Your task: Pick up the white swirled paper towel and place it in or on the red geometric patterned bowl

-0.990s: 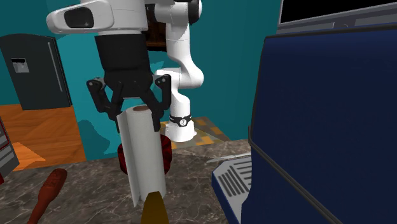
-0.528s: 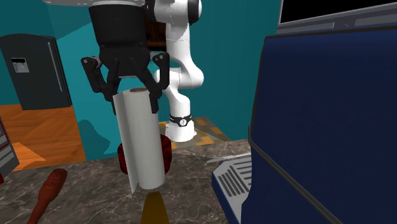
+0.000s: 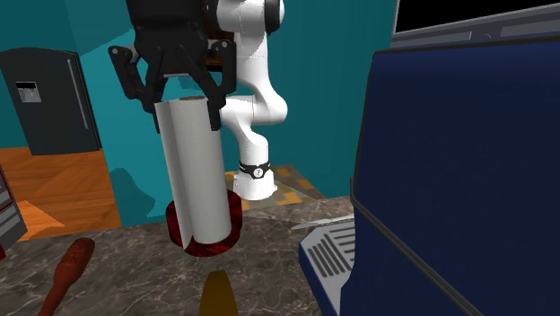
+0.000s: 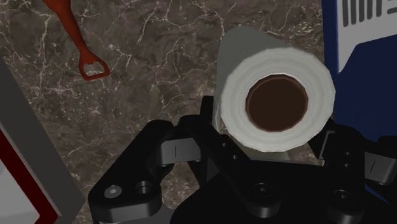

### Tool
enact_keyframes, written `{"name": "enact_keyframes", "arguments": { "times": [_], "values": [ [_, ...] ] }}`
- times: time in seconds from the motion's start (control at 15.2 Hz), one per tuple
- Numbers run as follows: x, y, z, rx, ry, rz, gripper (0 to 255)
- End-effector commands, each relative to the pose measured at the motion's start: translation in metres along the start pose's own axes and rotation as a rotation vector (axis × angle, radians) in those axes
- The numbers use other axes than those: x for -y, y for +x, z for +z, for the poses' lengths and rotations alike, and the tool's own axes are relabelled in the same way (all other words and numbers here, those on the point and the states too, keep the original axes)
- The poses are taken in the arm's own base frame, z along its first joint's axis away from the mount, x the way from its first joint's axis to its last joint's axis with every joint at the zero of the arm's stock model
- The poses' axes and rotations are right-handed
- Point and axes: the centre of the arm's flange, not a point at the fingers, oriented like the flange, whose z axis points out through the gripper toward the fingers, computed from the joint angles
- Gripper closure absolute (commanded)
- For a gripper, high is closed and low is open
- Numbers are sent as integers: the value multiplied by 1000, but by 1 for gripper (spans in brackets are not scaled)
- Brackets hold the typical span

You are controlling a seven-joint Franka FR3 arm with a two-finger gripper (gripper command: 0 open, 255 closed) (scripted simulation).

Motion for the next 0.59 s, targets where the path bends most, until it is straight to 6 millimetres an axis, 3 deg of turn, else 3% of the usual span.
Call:
{"name": "enact_keyframes", "arguments": {
  "times": [0.0, 0.53],
  "values": [
    [-6, -18, -10, 0, 0, 0, 255],
    [-42, -112, -41, 0, 0, 0, 255]
  ]
}}
